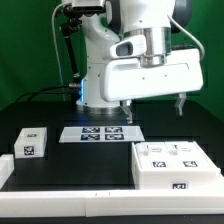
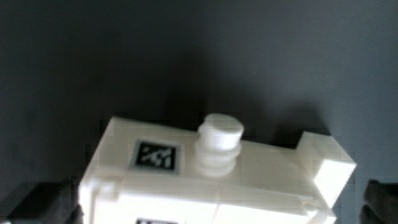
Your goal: Assemble cabinet
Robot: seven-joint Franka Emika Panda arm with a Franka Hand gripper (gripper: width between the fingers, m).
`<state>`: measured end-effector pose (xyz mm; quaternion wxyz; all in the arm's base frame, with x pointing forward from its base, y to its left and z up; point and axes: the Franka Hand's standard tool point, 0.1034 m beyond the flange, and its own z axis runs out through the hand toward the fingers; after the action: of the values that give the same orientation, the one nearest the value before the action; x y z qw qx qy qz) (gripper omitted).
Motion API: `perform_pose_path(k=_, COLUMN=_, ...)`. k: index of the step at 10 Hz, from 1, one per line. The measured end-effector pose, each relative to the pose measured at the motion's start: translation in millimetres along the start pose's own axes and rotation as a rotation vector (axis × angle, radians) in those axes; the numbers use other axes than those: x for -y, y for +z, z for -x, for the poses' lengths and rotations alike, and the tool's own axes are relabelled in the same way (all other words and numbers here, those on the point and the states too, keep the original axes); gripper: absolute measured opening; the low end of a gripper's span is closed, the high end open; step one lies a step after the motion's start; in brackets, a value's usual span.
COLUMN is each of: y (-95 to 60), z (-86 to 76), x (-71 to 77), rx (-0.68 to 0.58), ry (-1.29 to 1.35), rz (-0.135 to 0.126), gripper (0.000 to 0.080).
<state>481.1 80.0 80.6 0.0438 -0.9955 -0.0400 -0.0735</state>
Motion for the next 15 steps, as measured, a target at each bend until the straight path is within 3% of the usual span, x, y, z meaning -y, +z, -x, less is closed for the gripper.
perform_pose_path(k=3, y=15.3, z=-0.2, x=10.6, rx=0.010, ry=0.124, rz=-0.017, gripper=0.0797)
perform_pose_path(k=7, y=47.6, z=4.7, x=7.9, rx=0.000, ry=0.094, rz=-0.035, gripper=0.0797)
perform_pose_path(k=15, y=64.4, z=4.6, x=-7.3, rx=0.014, ry=0.022, rz=-0.034, gripper=0.0797)
